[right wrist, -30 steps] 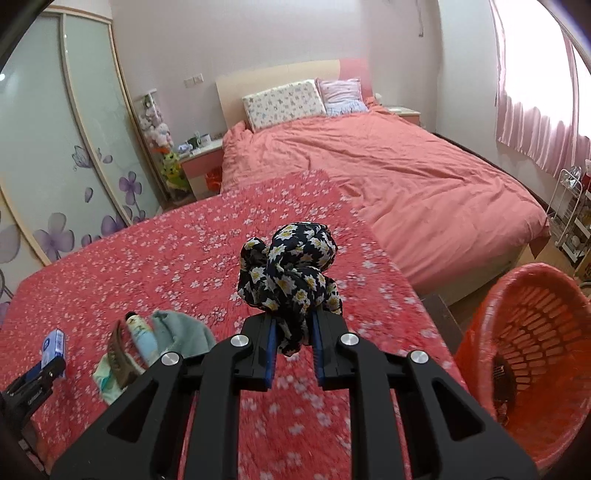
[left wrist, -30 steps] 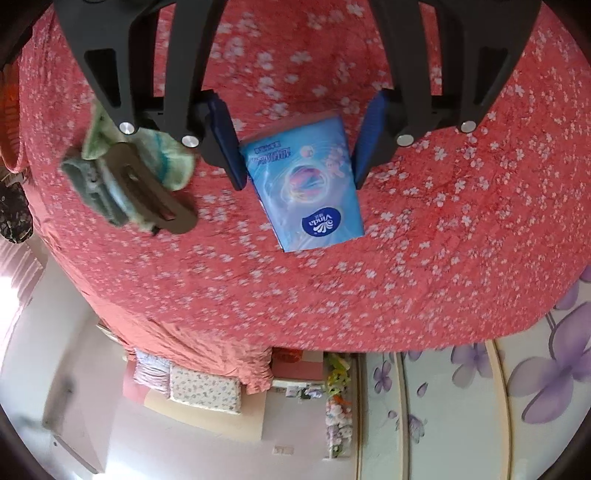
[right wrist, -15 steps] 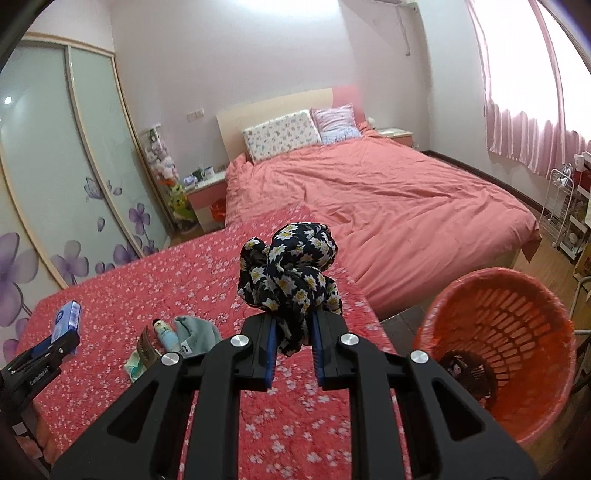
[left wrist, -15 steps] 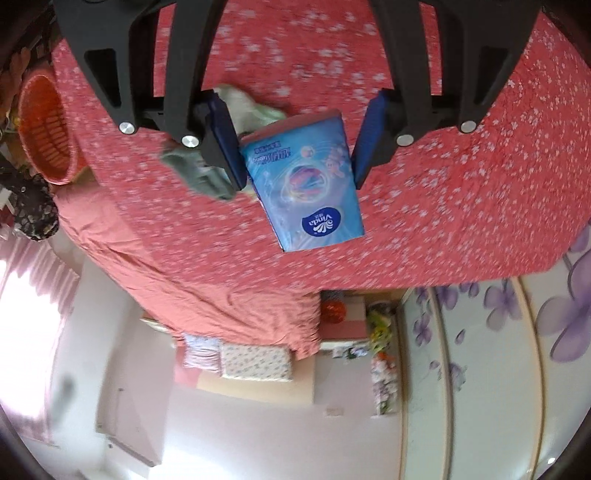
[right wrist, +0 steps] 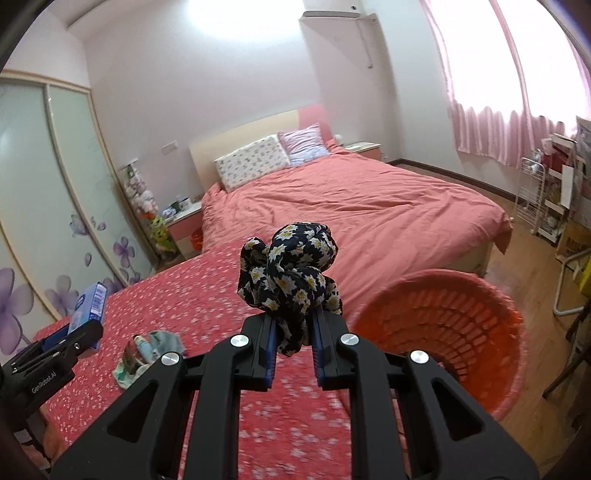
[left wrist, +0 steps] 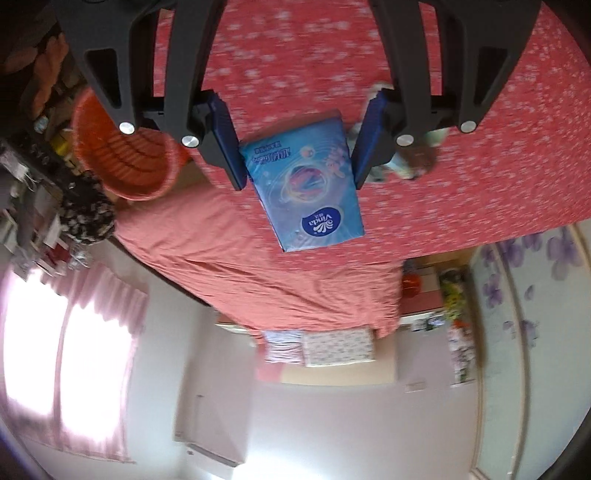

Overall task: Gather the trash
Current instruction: 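Carry tissue pack and scrunchie over the orange basket and open both tools, then move the left tool to the bed and grasp the brown hair clip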

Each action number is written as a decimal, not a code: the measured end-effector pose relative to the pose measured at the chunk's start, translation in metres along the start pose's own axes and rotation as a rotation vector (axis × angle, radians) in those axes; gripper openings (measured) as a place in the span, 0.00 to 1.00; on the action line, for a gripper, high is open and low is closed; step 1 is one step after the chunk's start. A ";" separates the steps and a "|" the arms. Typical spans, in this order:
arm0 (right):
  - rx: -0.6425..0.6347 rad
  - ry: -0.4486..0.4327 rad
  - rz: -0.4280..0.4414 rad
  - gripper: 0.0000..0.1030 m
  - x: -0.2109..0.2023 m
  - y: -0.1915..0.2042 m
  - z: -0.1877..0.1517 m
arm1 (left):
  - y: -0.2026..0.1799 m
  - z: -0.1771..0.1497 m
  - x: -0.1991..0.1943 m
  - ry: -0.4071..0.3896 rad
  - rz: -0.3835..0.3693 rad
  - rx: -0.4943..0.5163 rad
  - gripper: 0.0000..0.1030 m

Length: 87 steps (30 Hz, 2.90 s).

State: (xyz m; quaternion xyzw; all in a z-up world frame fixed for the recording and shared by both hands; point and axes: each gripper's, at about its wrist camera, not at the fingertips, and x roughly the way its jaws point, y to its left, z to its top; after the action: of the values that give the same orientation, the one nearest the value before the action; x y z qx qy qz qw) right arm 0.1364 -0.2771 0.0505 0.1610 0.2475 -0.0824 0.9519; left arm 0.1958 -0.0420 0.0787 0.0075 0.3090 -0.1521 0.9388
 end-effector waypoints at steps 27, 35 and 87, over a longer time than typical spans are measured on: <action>0.209 0.009 -0.130 0.15 -0.001 -0.135 -0.017 | -0.224 -0.039 0.091 0.139 -0.317 0.201 0.55; 0.251 0.055 -0.094 0.31 0.014 -0.158 -0.021 | -0.233 -0.051 0.123 0.208 -0.315 0.208 0.60; -0.230 0.254 0.072 0.57 0.082 0.084 -0.077 | 0.142 -0.068 0.123 0.242 0.235 -0.288 0.58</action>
State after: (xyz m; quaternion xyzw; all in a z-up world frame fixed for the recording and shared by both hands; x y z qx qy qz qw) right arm 0.1931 -0.1787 -0.0314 0.0689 0.3675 0.0014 0.9275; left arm 0.2915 0.0661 -0.0594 -0.0725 0.4351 0.0062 0.8975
